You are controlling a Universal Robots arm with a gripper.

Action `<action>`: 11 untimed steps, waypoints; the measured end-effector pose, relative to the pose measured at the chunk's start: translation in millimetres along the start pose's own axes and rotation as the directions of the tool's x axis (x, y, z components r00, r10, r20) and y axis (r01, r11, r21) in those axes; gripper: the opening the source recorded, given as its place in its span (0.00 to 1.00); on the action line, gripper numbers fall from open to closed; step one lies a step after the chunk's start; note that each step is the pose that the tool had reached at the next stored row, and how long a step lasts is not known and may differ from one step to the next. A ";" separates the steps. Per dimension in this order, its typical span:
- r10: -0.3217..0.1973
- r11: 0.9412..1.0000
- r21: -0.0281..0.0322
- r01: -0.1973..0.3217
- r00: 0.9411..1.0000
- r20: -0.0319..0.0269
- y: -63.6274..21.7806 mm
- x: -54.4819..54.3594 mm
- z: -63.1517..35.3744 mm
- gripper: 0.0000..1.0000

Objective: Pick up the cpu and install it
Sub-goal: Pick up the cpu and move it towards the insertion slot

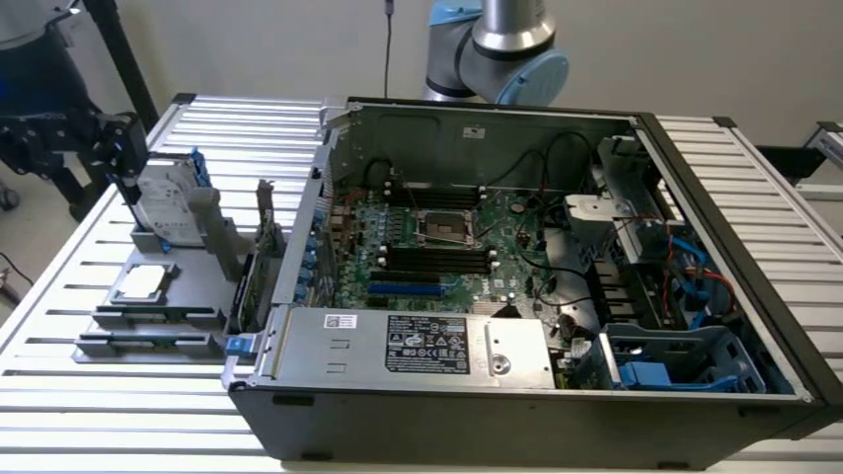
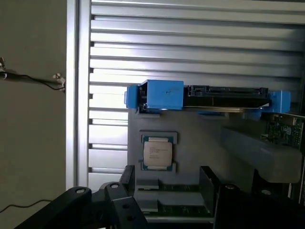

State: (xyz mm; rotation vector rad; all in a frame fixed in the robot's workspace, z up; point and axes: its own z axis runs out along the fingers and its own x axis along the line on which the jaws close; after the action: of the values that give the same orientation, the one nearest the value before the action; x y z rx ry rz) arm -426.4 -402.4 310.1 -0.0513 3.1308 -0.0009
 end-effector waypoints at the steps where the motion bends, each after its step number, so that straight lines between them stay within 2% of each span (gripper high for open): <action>1: 0.000 1.000 0.000 0.000 1.000 0.000 0.0 0.0 2.0 0.65; 11: -0.002 1.000 0.000 0.002 1.000 0.000 0.0 0.2 20.1 0.65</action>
State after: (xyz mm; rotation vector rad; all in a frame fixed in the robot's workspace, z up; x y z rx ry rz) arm -426.4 -402.4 290.0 -0.0539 3.1307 -0.0007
